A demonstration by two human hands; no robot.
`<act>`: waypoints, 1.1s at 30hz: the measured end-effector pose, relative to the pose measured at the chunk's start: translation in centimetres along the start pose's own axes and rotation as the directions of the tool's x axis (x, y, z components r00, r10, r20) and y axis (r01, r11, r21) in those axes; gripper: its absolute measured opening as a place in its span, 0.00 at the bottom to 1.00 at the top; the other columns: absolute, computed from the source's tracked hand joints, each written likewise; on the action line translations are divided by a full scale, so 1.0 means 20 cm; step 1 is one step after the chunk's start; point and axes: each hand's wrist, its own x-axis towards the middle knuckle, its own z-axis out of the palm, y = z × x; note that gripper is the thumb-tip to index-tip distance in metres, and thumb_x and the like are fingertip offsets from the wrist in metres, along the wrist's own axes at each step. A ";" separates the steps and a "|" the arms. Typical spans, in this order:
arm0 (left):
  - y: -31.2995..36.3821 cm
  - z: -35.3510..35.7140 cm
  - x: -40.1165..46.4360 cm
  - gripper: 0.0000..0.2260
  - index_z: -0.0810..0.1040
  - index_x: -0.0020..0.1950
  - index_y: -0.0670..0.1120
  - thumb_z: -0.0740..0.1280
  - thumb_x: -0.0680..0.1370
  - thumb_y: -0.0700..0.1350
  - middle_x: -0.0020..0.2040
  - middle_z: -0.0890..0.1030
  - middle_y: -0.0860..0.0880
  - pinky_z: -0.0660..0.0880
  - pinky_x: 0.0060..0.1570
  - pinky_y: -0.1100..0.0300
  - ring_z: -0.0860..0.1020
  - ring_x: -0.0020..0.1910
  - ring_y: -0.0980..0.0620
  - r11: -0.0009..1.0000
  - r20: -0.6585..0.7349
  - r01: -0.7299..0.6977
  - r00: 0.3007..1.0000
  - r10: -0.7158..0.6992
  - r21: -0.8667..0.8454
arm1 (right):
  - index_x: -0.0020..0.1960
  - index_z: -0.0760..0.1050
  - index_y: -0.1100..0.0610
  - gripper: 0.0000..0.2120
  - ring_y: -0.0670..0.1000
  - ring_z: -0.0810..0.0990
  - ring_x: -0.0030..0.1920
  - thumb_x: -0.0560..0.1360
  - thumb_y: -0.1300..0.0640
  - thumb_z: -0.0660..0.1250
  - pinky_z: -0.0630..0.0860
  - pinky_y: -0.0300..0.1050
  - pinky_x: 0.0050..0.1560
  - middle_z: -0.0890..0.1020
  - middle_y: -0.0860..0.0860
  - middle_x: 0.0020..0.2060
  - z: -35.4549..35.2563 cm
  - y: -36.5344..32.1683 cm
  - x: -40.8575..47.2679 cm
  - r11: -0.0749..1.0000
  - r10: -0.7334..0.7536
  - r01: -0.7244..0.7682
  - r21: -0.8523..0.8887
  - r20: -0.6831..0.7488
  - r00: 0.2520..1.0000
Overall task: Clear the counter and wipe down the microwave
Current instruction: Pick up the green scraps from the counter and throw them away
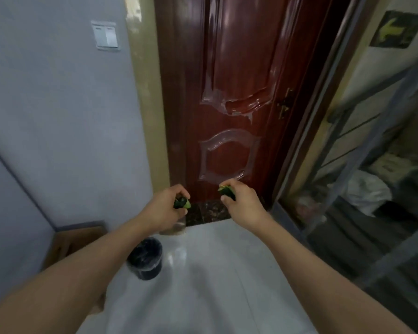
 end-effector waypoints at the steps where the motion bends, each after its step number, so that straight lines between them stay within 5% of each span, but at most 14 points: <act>1: -0.01 0.00 0.03 0.10 0.73 0.49 0.51 0.70 0.74 0.39 0.46 0.79 0.49 0.72 0.43 0.61 0.77 0.45 0.50 1.000 -0.008 0.025 1.000 -0.025 -0.002 | 0.61 0.73 0.56 0.12 0.47 0.75 0.53 0.77 0.60 0.64 0.67 0.37 0.50 0.78 0.52 0.56 0.02 0.01 0.05 1.000 -0.018 0.018 0.011 0.022 1.000; 4: -0.06 0.00 0.13 0.10 0.73 0.49 0.49 0.69 0.74 0.37 0.48 0.79 0.46 0.74 0.47 0.60 0.78 0.47 0.48 0.995 -0.031 0.098 0.995 -0.099 -0.023 | 0.60 0.73 0.54 0.12 0.45 0.73 0.50 0.77 0.60 0.64 0.67 0.37 0.48 0.78 0.51 0.55 0.08 0.05 0.23 0.998 -0.057 0.054 0.042 0.086 0.995; 16: -0.51 -0.08 0.67 0.10 0.74 0.51 0.50 0.69 0.74 0.39 0.45 0.78 0.50 0.67 0.32 0.76 0.75 0.38 0.58 0.938 -0.211 0.317 0.916 -0.341 -0.141 | 0.62 0.72 0.57 0.13 0.52 0.74 0.59 0.78 0.60 0.62 0.68 0.38 0.53 0.77 0.53 0.59 0.45 0.00 1.05 0.971 -0.223 0.240 -0.004 0.357 0.907; 20: -0.66 -0.15 0.75 0.09 0.74 0.53 0.50 0.70 0.75 0.41 0.47 0.79 0.49 0.68 0.36 0.70 0.76 0.42 0.54 0.899 -0.254 0.402 0.864 -0.435 -0.174 | 0.62 0.73 0.57 0.13 0.51 0.75 0.57 0.78 0.61 0.62 0.65 0.35 0.48 0.78 0.53 0.58 0.62 -0.07 1.28 0.953 -0.281 0.301 0.018 0.417 0.865; 29: -0.92 -0.24 0.77 0.09 0.75 0.54 0.48 0.69 0.75 0.40 0.45 0.79 0.49 0.69 0.33 0.67 0.75 0.35 0.56 0.779 -0.351 0.570 0.696 -0.626 -0.261 | 0.61 0.73 0.59 0.12 0.52 0.75 0.56 0.77 0.62 0.62 0.65 0.35 0.48 0.78 0.54 0.56 1.00 -0.24 1.65 0.873 -0.443 0.475 0.113 0.593 0.673; 33: -0.99 -0.23 0.84 0.10 0.76 0.54 0.48 0.70 0.74 0.41 0.50 0.79 0.51 0.74 0.42 0.65 0.77 0.45 0.53 0.710 -0.379 0.639 0.604 -0.701 -0.295 | 0.61 0.72 0.57 0.12 0.51 0.75 0.56 0.77 0.62 0.60 0.65 0.35 0.49 0.77 0.53 0.56 1.16 -0.30 1.83 0.823 -0.506 0.537 0.185 0.669 0.545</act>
